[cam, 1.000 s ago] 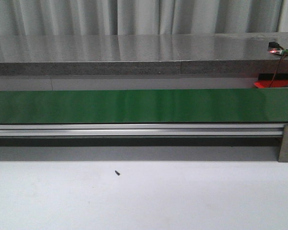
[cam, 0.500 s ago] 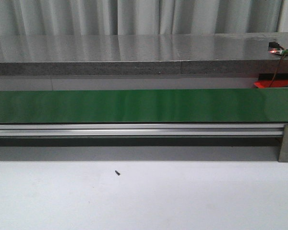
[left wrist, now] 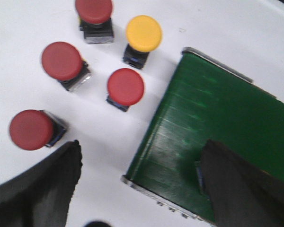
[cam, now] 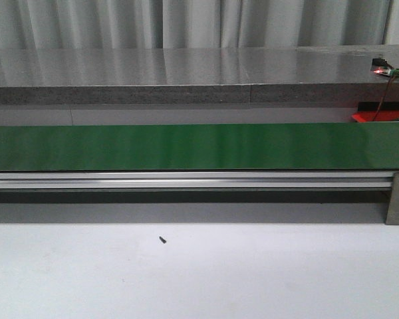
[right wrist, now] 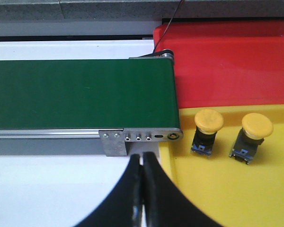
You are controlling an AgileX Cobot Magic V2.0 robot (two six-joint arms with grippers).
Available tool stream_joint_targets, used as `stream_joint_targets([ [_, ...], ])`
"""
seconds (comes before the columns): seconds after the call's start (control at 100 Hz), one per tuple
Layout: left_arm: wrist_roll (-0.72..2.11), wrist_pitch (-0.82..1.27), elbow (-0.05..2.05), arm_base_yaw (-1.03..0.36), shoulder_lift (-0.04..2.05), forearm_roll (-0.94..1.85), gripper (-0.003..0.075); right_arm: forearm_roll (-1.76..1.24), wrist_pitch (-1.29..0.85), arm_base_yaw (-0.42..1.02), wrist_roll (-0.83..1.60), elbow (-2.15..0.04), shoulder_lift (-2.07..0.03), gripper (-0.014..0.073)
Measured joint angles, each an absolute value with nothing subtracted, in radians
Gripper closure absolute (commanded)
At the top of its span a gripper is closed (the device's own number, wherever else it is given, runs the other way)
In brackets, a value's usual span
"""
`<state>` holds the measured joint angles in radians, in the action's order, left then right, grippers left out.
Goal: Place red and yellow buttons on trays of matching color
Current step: 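Set the yellow button on the green belt and open the left gripper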
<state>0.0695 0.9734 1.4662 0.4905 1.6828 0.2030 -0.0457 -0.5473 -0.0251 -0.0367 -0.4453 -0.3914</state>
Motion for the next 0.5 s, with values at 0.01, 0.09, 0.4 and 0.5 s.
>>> stream_joint_targets([
  [0.01,0.069,0.975,1.466,0.494,1.683,0.201,0.0204,-0.046,-0.547,-0.025,-0.037,-0.445,-0.391,0.0662],
  [0.09,0.069,0.978,1.466,0.536,1.683,0.174,0.0204,-0.046,-0.547,-0.025,-0.037,-0.445,-0.391,0.0662],
  [0.4,0.069,0.985,1.466,0.599,1.734,0.102,0.0204,-0.046,-0.547,-0.025,-0.035,-0.445,-0.391,0.0662],
  [0.5,0.069,0.985,1.466,0.599,1.775,0.093,0.0204,-0.046,-0.547,-0.025,-0.035,-0.445,-0.391,0.0662],
])
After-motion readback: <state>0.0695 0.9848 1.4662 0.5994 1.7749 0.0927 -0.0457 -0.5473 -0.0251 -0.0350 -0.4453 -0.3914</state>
